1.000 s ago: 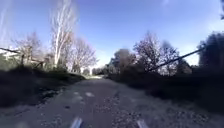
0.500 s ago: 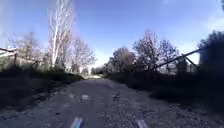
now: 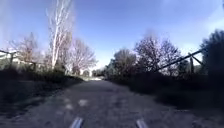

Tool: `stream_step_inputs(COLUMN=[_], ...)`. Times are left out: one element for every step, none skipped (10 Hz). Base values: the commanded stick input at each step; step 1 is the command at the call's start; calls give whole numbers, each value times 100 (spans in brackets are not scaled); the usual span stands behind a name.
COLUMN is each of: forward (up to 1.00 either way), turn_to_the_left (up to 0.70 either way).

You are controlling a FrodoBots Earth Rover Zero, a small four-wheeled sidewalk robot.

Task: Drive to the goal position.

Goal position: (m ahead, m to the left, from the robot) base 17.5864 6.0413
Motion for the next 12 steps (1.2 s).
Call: stream_step_inputs(forward=[50,50,50,50,50,50,50,50,50,50,50,50], turn_to_the_left=[0,0,0,0,0,0,0,0,0,0,5,50])
